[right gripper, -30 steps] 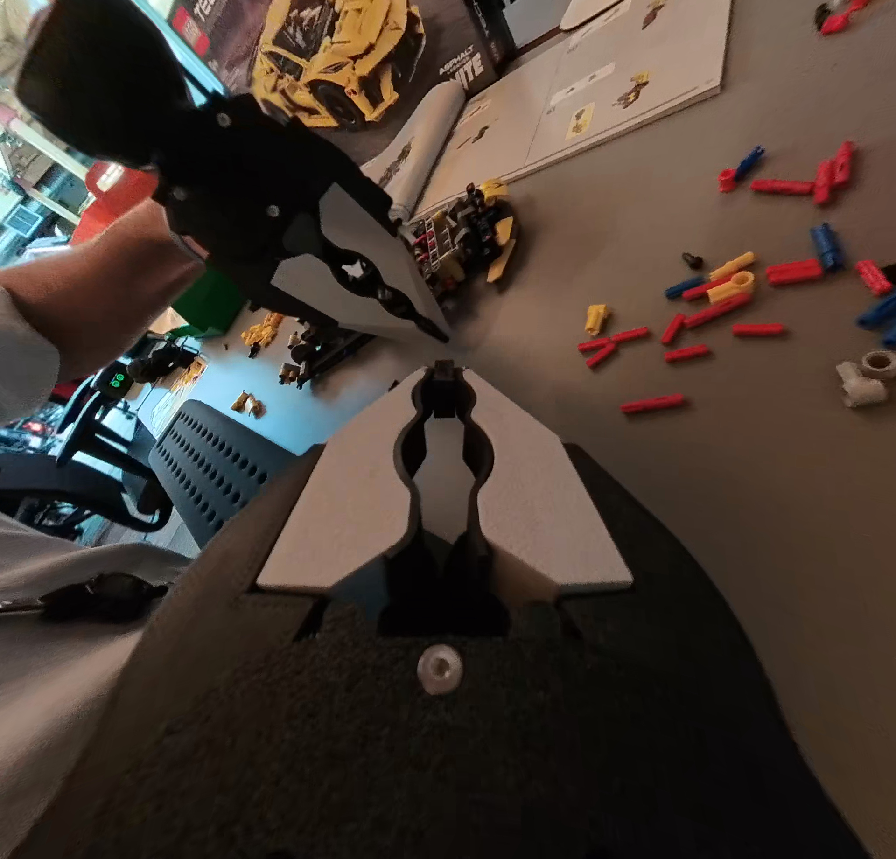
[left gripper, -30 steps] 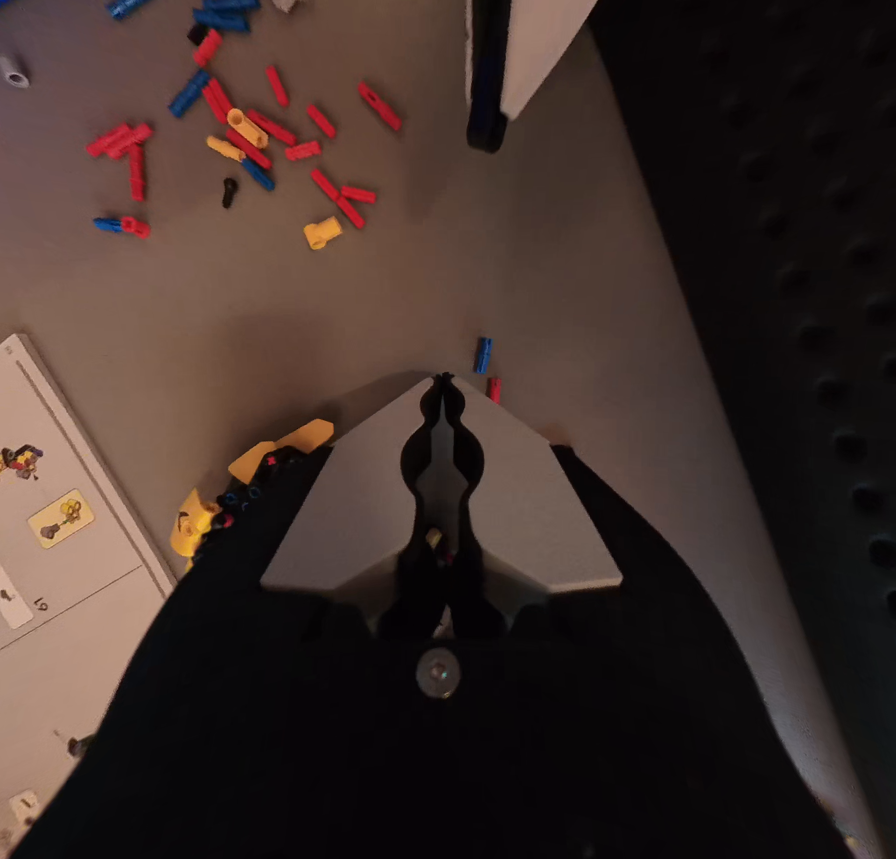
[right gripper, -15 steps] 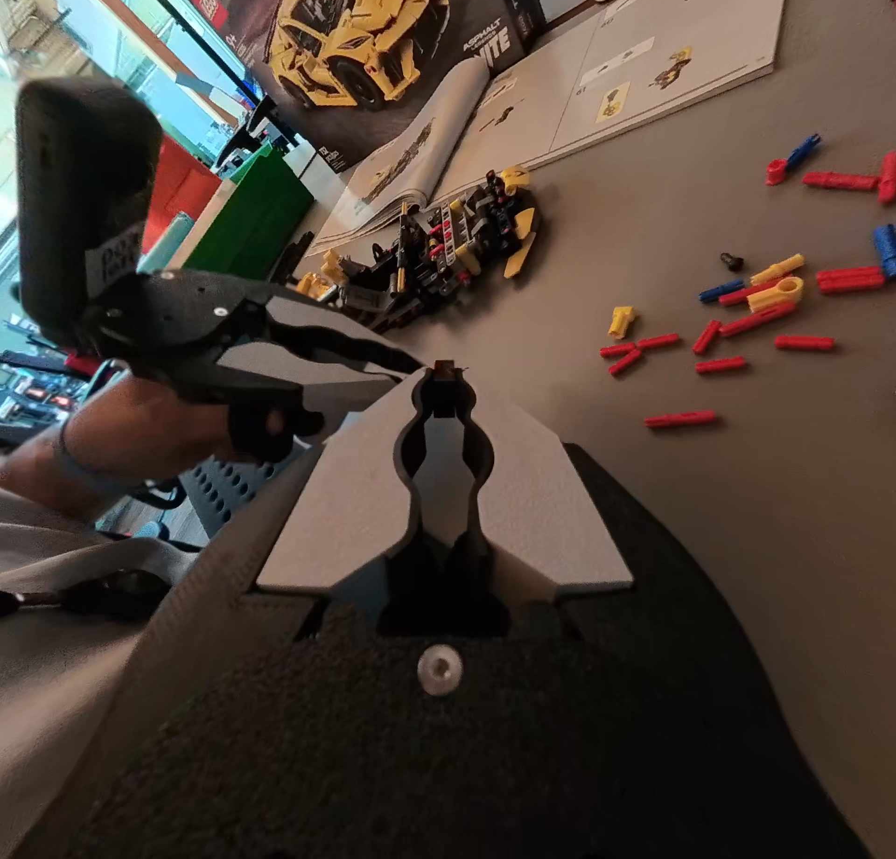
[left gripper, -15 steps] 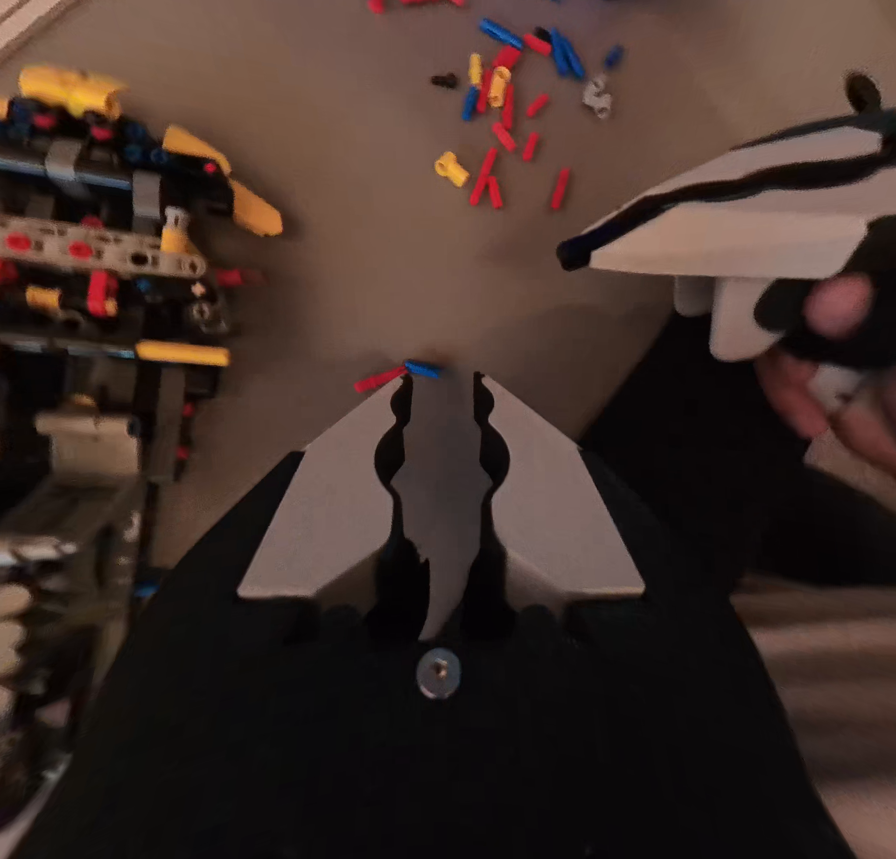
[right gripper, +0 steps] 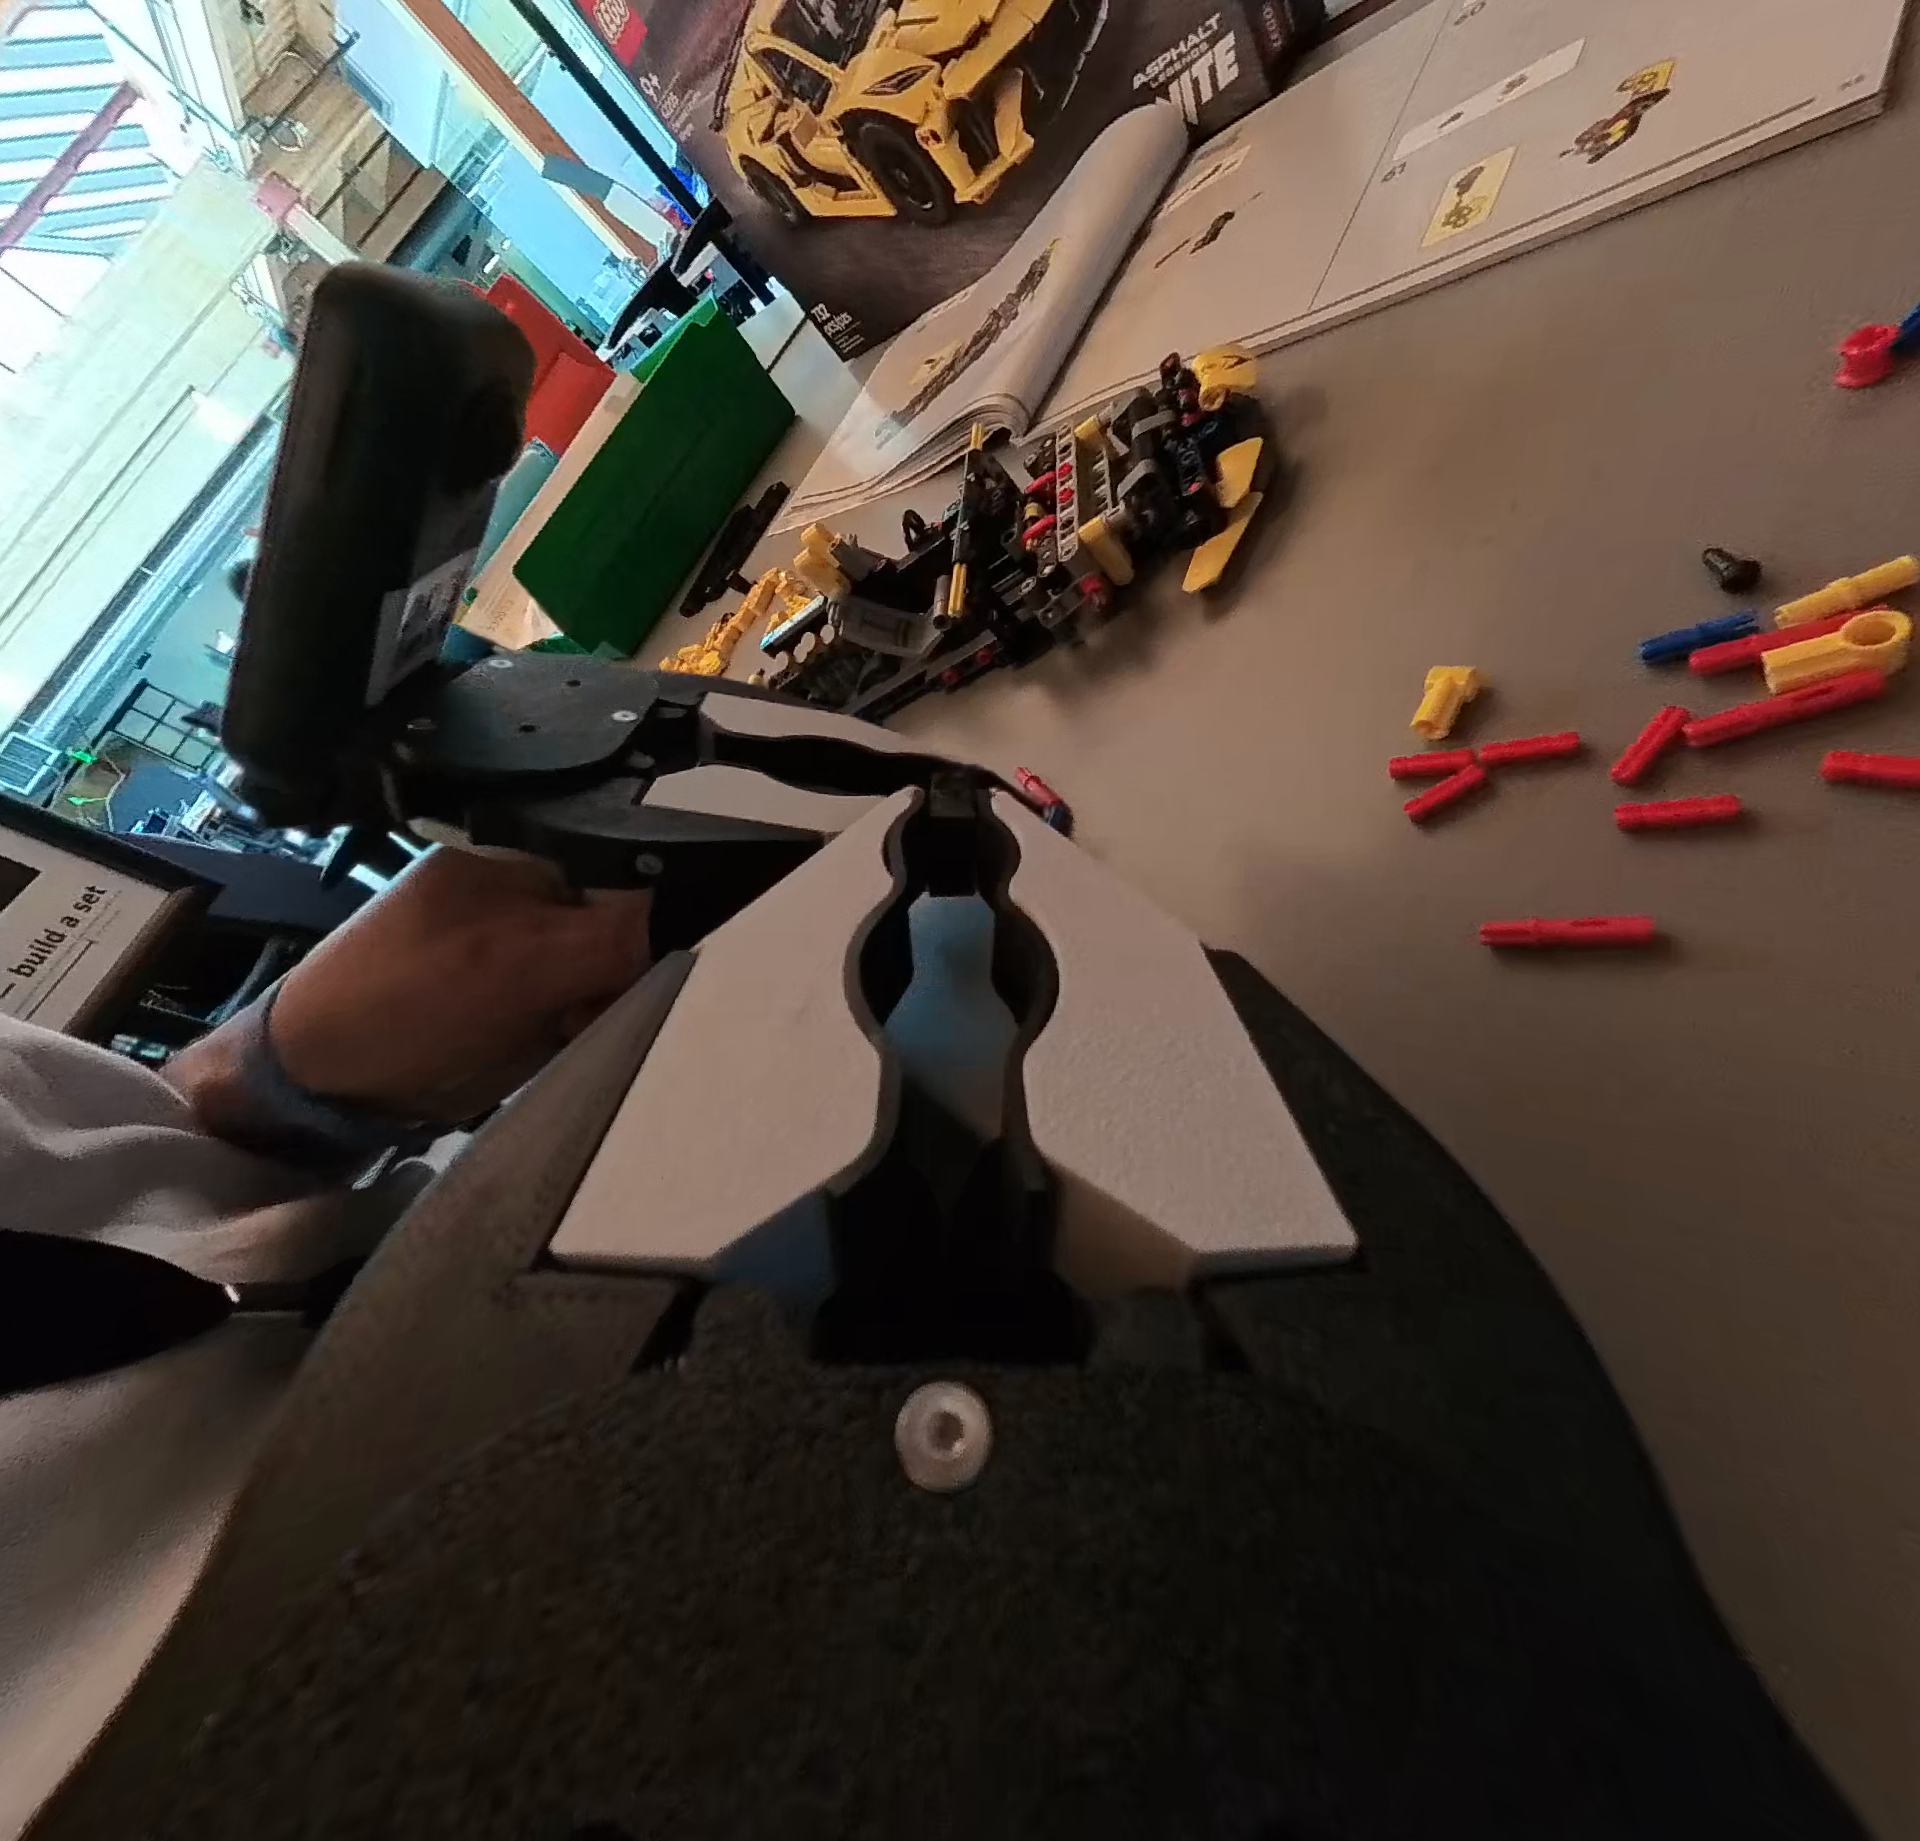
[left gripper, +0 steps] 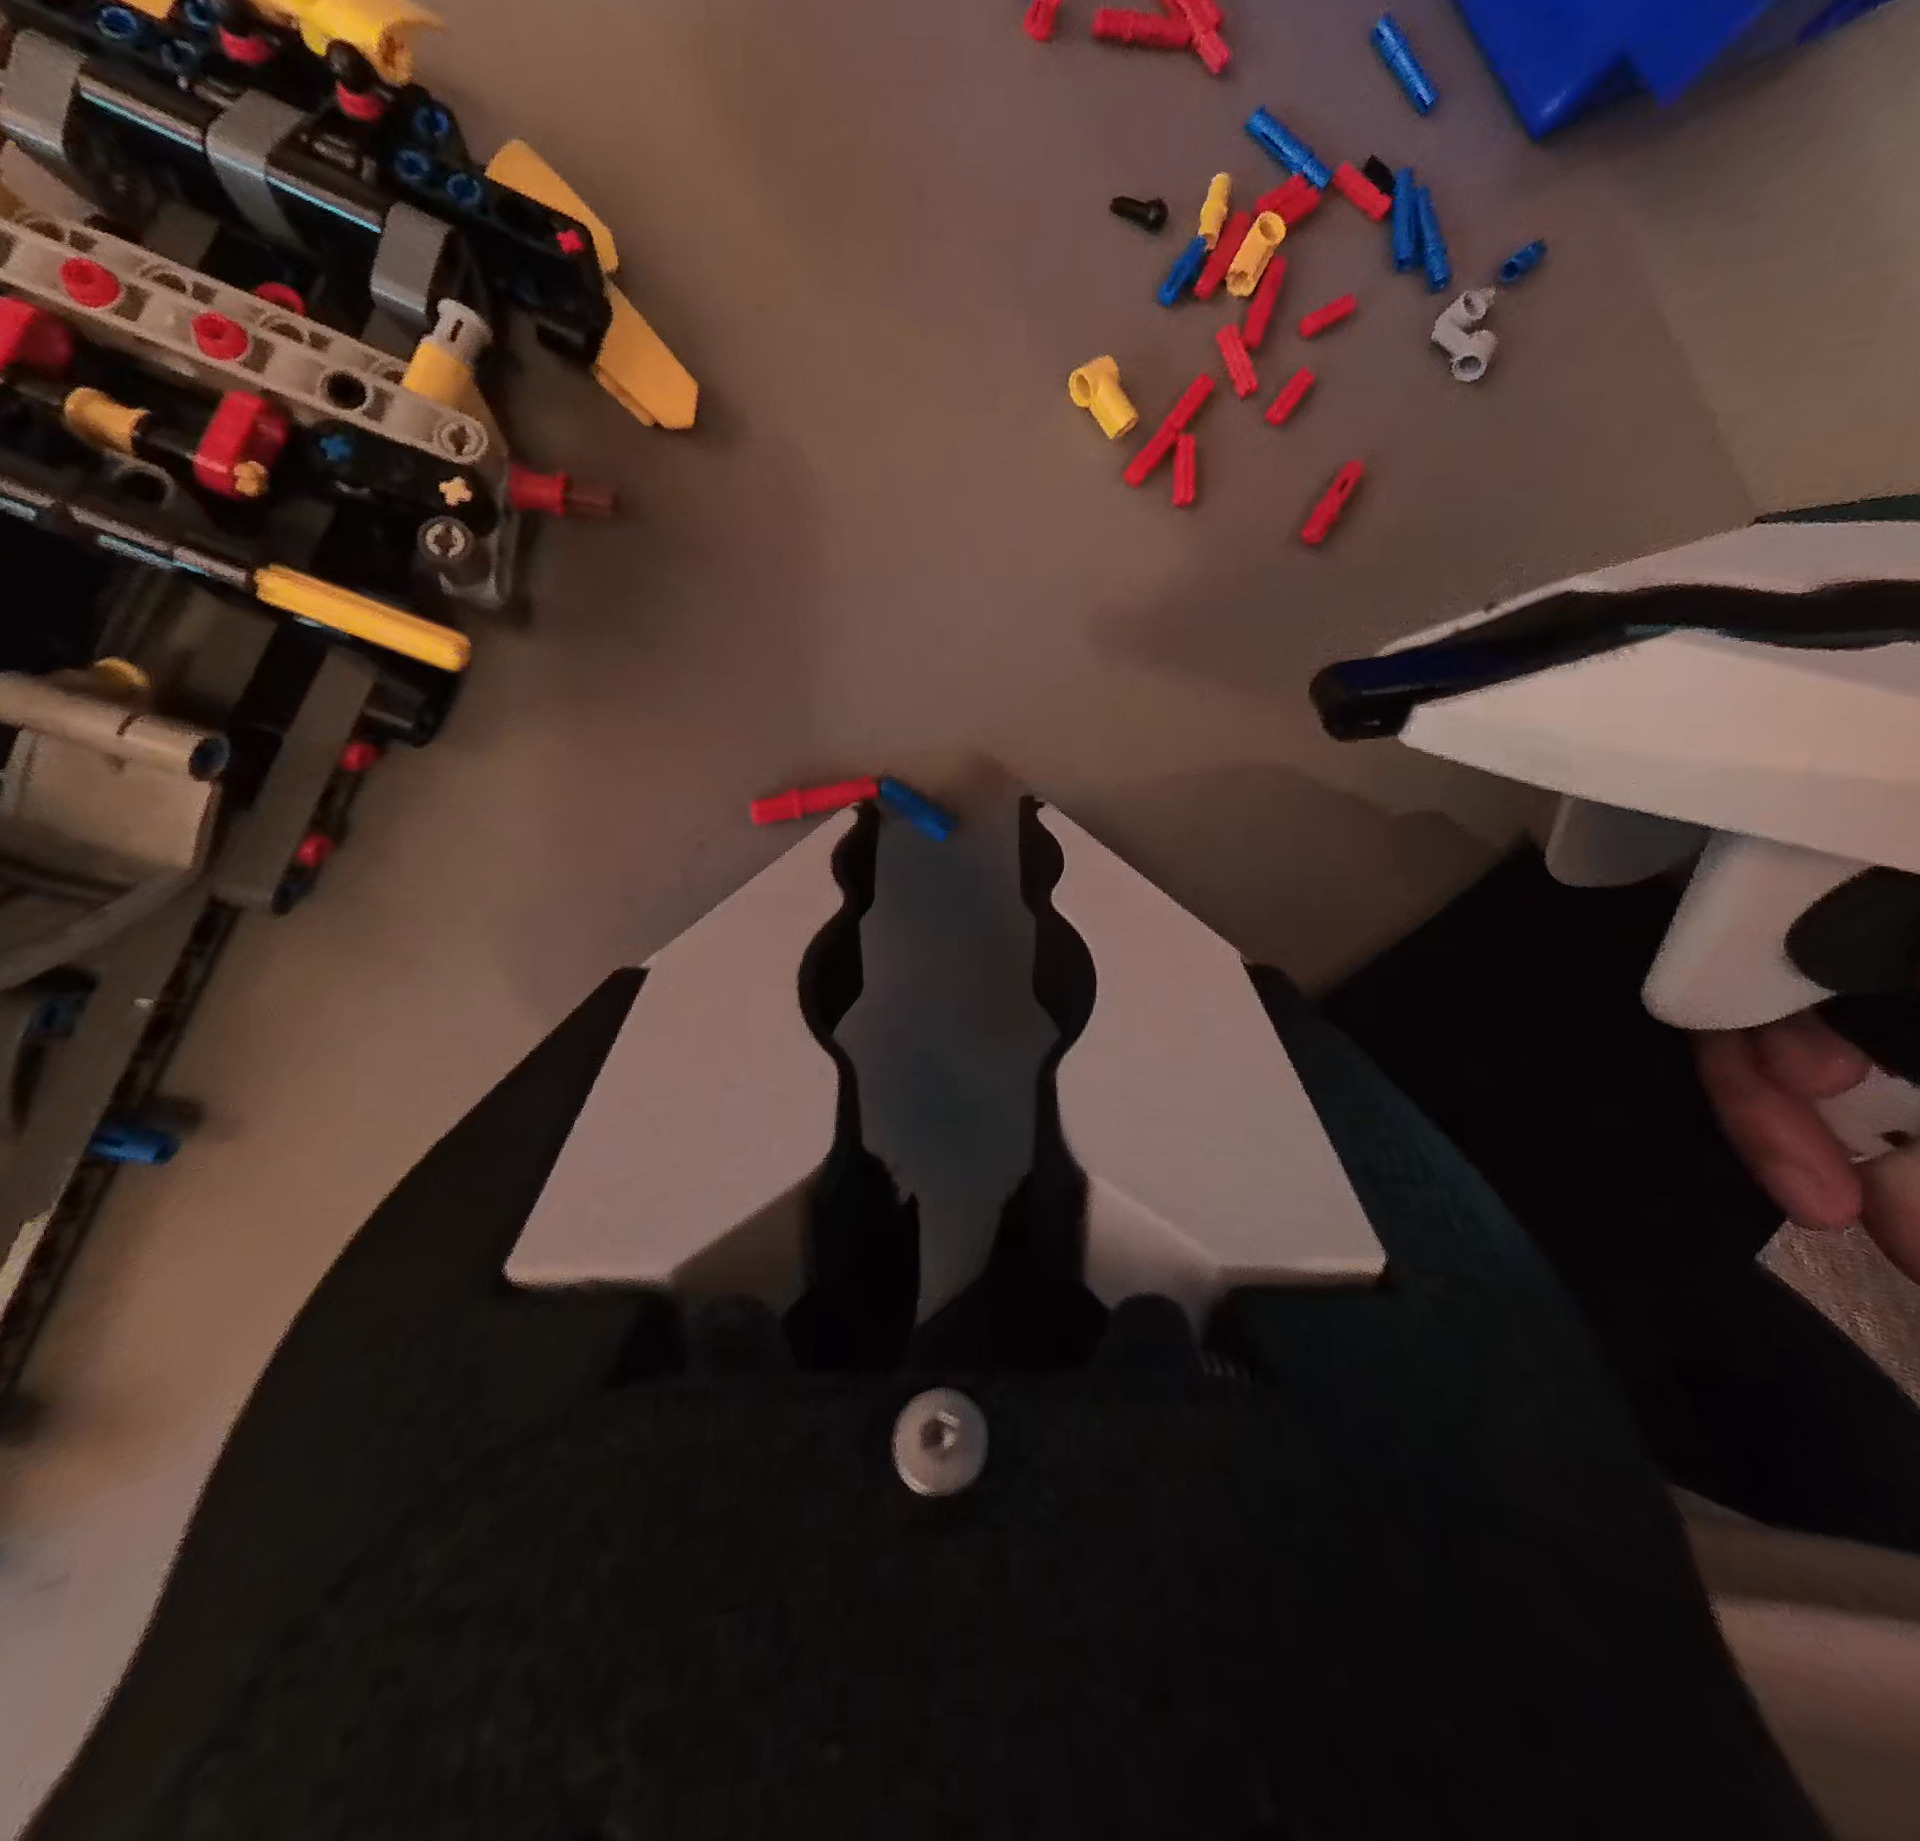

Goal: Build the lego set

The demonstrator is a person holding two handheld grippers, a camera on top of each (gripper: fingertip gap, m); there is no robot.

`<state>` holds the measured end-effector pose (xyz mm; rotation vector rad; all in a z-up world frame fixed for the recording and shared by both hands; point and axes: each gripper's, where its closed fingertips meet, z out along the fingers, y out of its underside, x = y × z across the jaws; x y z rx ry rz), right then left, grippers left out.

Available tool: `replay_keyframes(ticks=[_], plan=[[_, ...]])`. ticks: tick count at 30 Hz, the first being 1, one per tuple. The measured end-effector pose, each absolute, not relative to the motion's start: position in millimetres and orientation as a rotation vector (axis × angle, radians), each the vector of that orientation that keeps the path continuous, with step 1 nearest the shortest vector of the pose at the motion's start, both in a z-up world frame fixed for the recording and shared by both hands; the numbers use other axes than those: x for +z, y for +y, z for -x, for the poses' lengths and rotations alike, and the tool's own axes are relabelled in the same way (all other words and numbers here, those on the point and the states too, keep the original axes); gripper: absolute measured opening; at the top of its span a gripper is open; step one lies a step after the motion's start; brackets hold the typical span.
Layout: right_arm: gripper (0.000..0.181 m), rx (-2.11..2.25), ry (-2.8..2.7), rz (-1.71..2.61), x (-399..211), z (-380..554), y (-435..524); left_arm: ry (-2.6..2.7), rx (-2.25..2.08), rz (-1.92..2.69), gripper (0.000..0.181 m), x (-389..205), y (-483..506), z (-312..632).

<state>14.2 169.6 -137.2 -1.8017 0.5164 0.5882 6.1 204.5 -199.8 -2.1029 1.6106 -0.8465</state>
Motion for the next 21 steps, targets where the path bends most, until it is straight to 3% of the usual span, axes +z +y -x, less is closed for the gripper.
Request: replay_keyframes(ticks=[6,13,21], plan=[[0.007,0.601,0.531,1.793,-137.3,-15.5,169.1,1.646,-0.825,2.083,0.025,-200.7,206.5,-8.4],[0.007,0.617,0.533,1.799,-138.5,-14.6,169.9,1.726,-0.747,2.008,0.007,-203.6,207.3,-2.9],[0.007,0.630,0.534,1.794,-138.0,-14.2,169.9,1.744,-0.776,2.006,0.013,-202.6,207.1,-4.6]])
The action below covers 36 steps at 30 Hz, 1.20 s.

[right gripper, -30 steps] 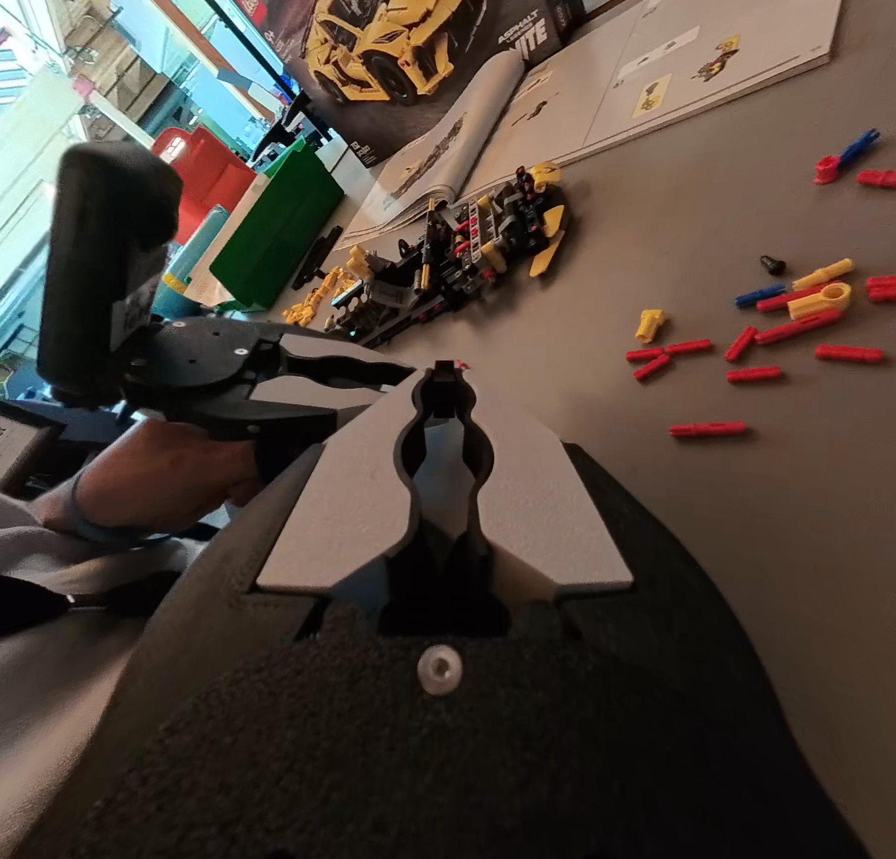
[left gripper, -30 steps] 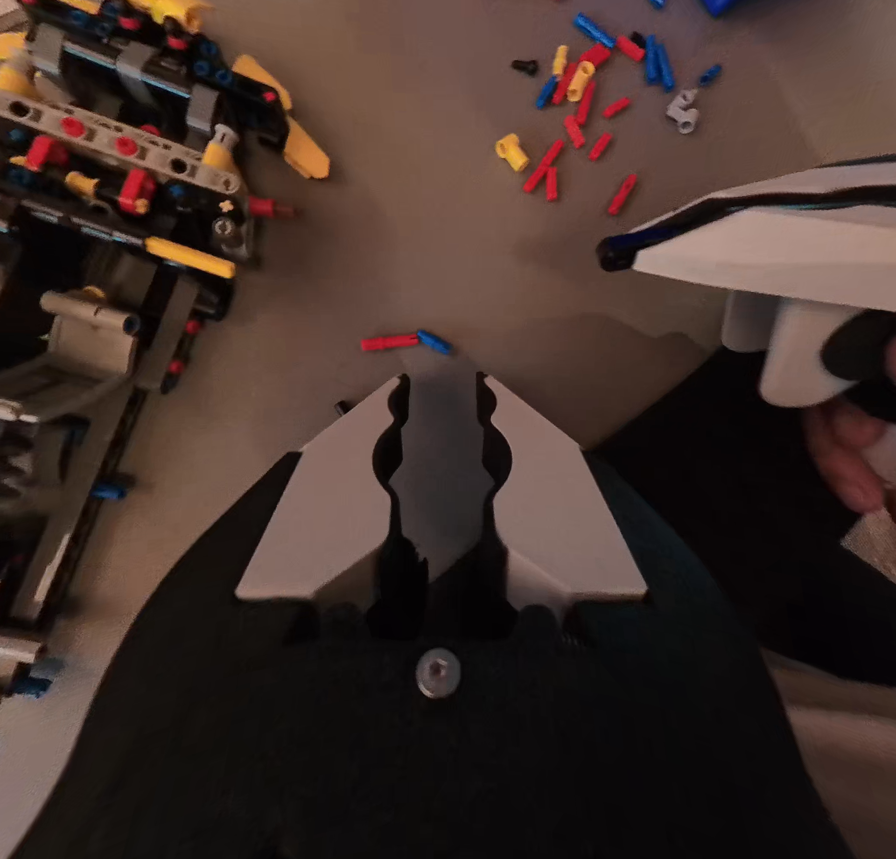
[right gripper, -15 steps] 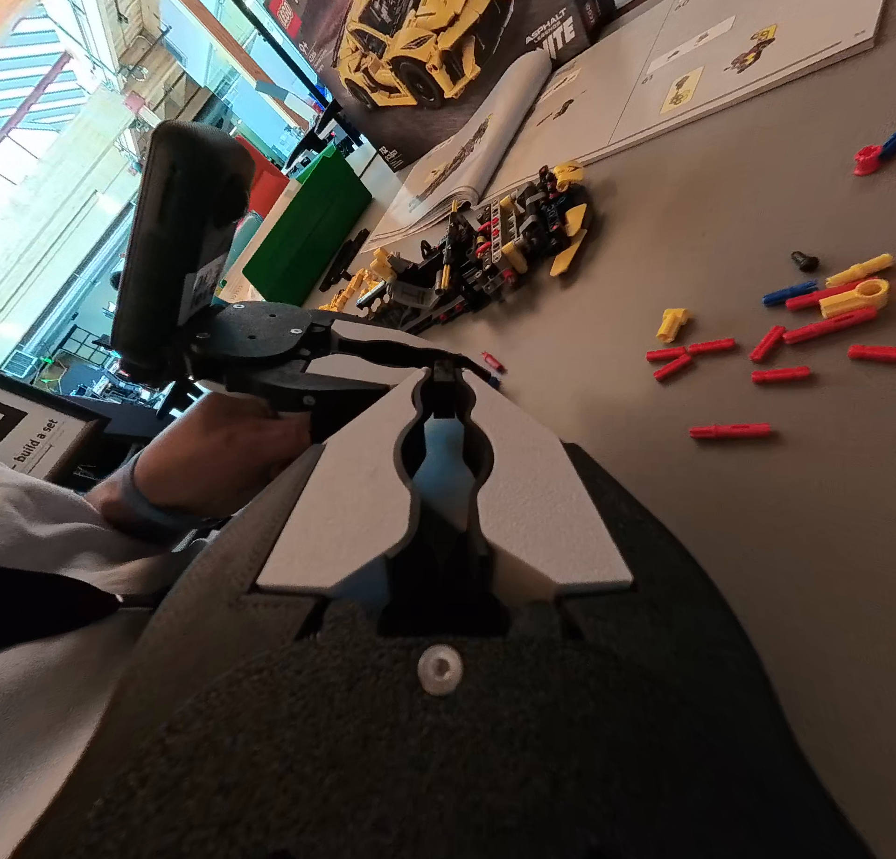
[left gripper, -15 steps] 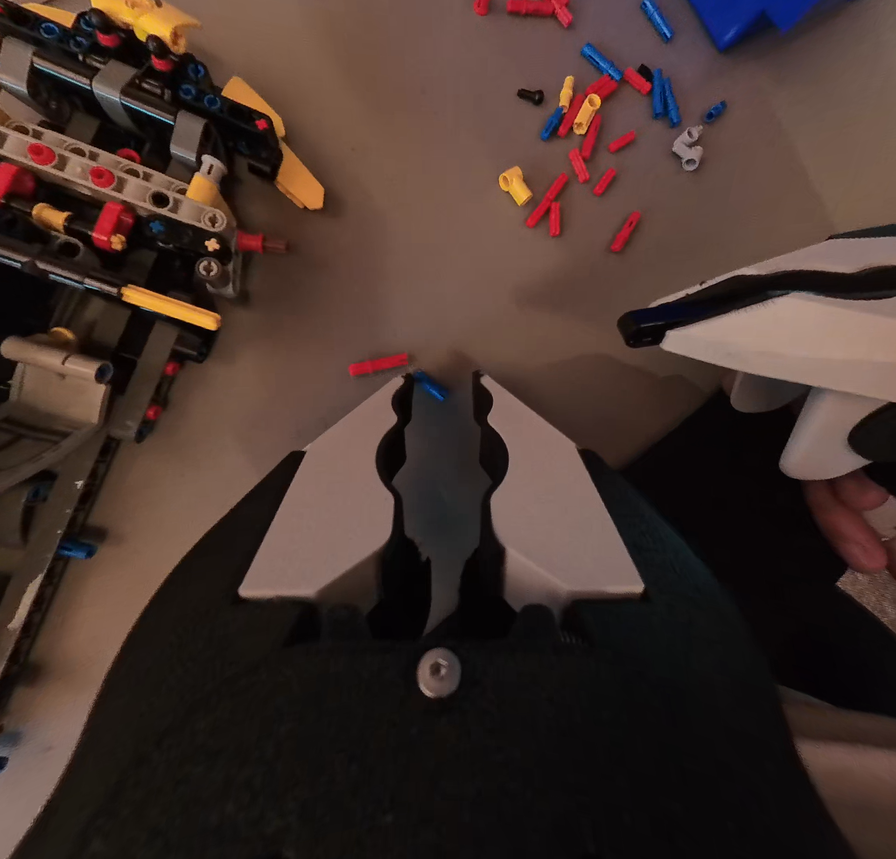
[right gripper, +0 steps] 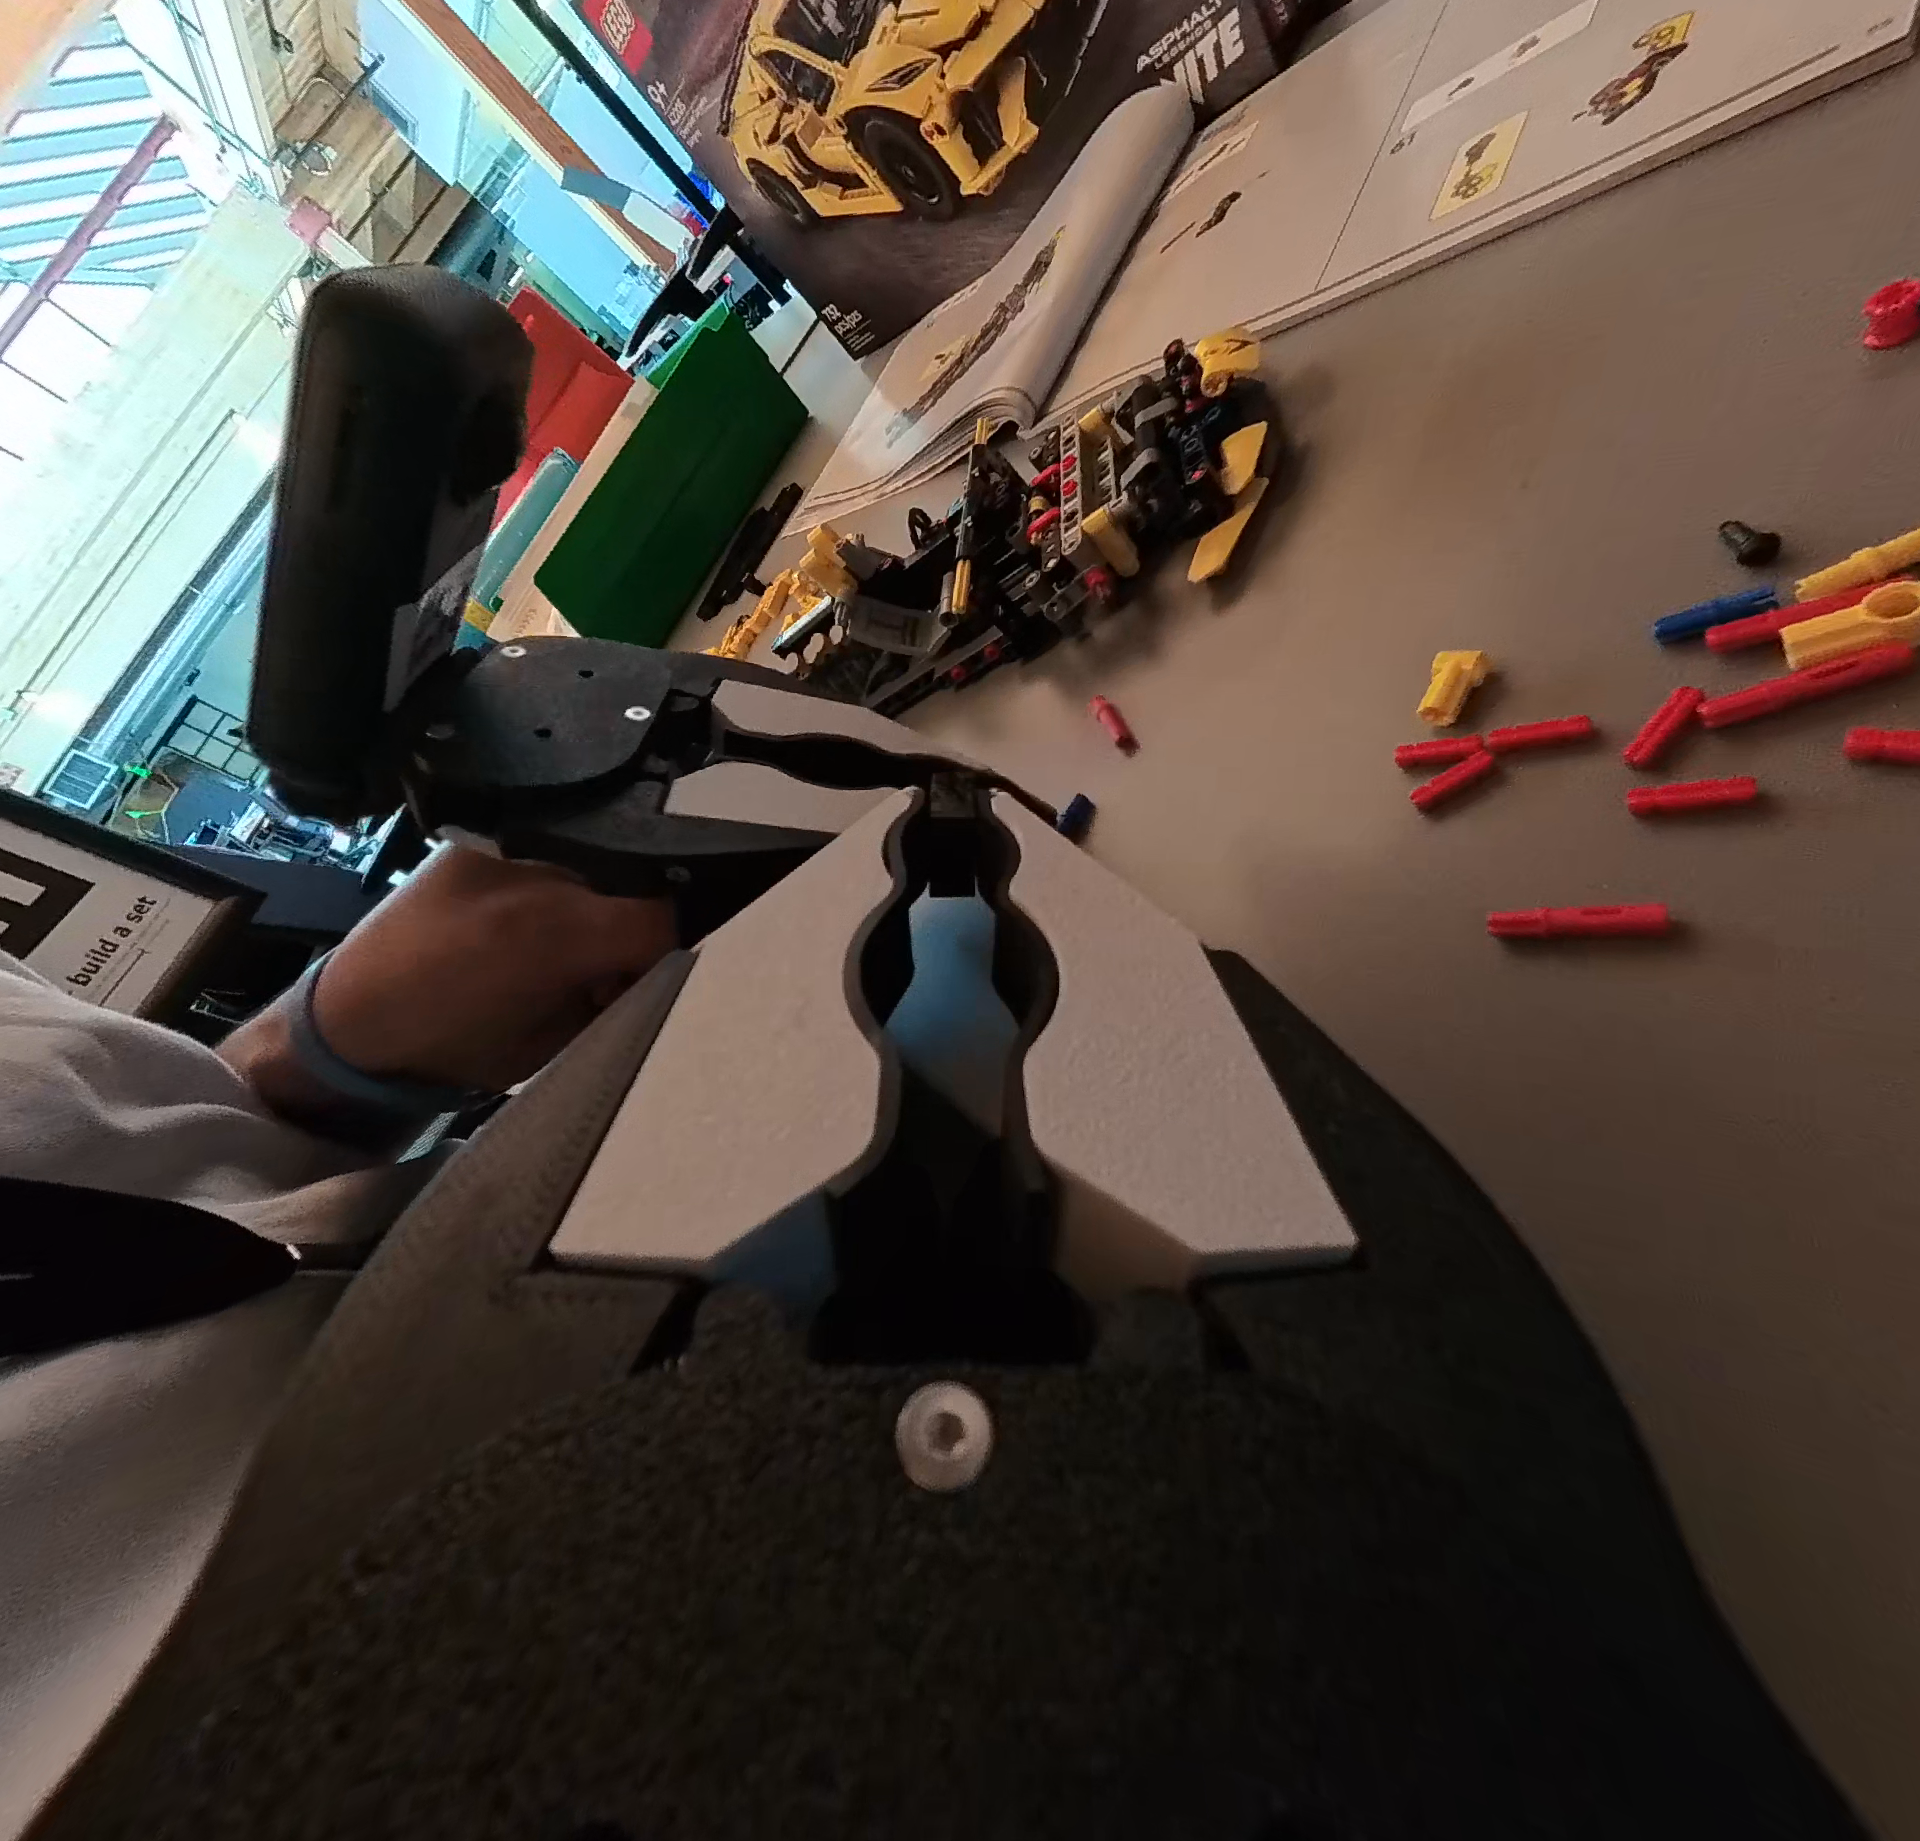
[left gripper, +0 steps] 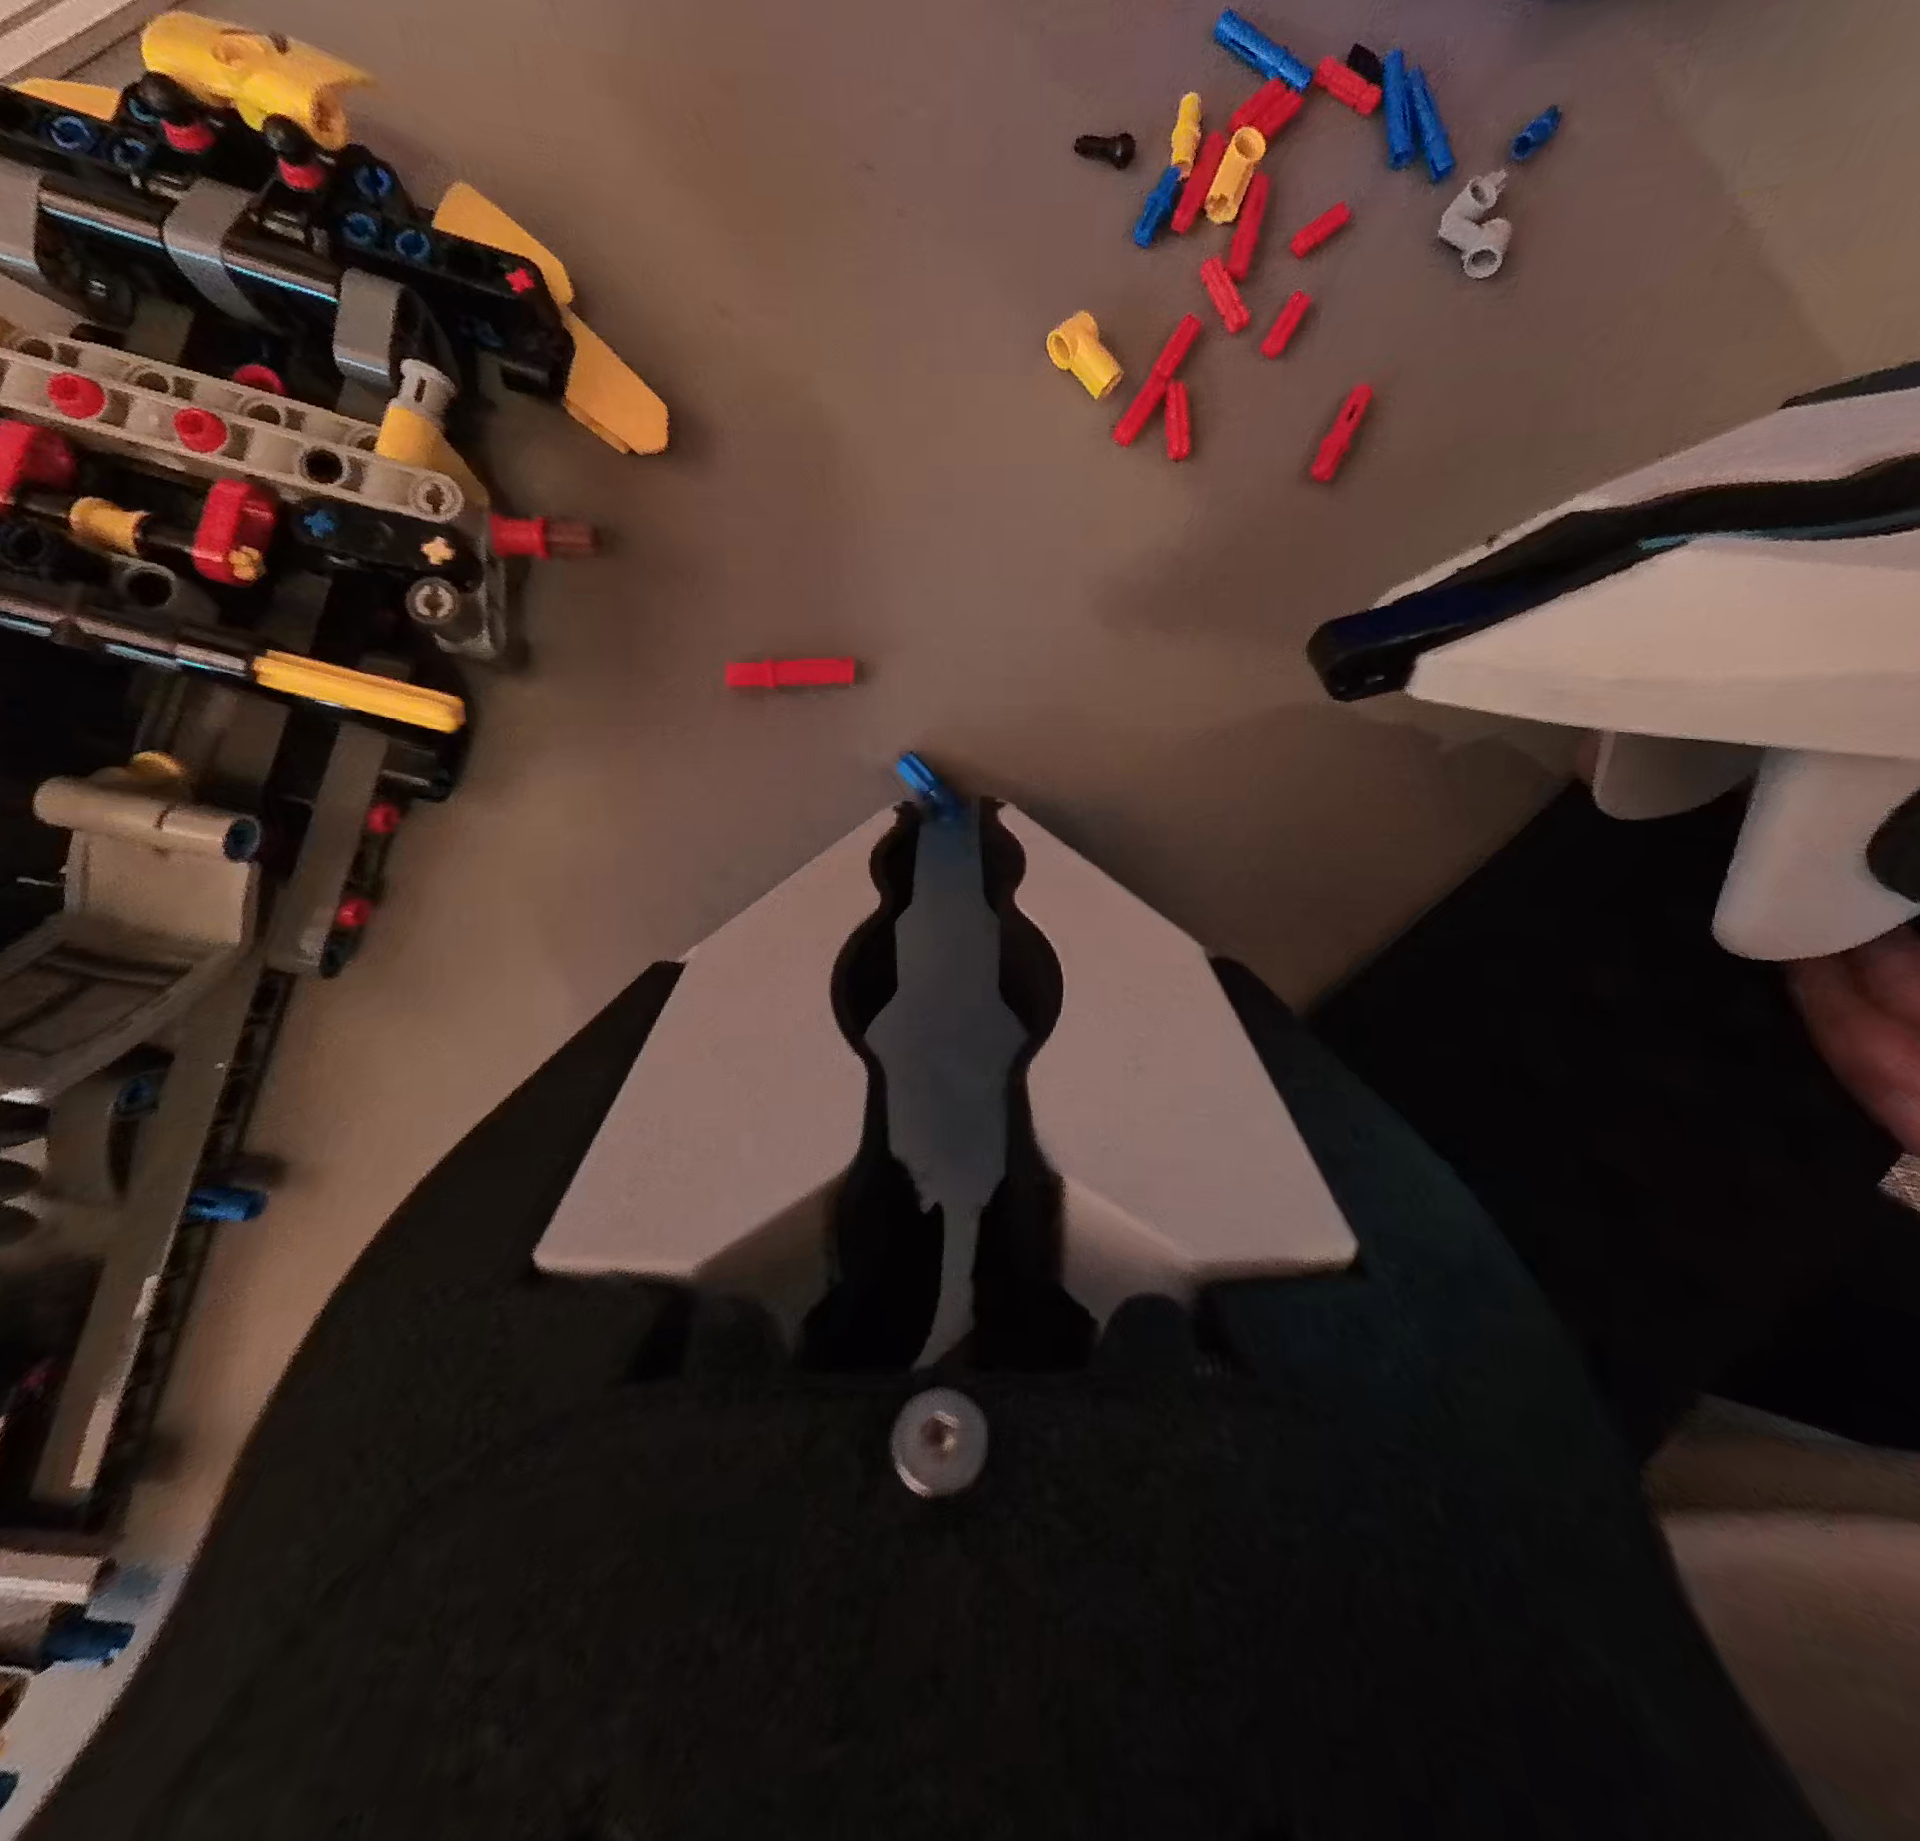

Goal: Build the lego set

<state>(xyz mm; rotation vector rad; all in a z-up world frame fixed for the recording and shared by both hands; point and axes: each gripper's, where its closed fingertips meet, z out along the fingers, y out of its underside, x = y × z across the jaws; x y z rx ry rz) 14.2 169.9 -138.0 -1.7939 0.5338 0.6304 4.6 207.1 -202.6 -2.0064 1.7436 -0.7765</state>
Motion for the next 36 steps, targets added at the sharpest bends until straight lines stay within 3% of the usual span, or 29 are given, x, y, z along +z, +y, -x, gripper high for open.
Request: replay_keyframes(ticks=[7,11,22,26,32,36], plan=[[0.007,0.639,0.530,1.786,-137,-14,170,1.762,-0.812,1.991,0.023,-201,204,-9],[0.007,0.646,0.528,1.785,-137,-13,170,1.798,-0.748,1.940,0.008,-203,210,-10],[0.007,0.599,0.538,1.878,-148,-13,172,2.138,-0.700,1.487,0.006,-196,203,4],[0.007,0.463,0.400,1.903,-140,-8,181,2.060,-1.085,1.322,0.006,-152,183,13],[0.007,0.365,0.158,1.726,-100,-1,202,1.673,-1.869,1.623,0.006,-97,190,26],[0.007,0.515,0.083,1.621,-84,14,225,1.409,-2.130,1.781,0.005,-77,208,28]])
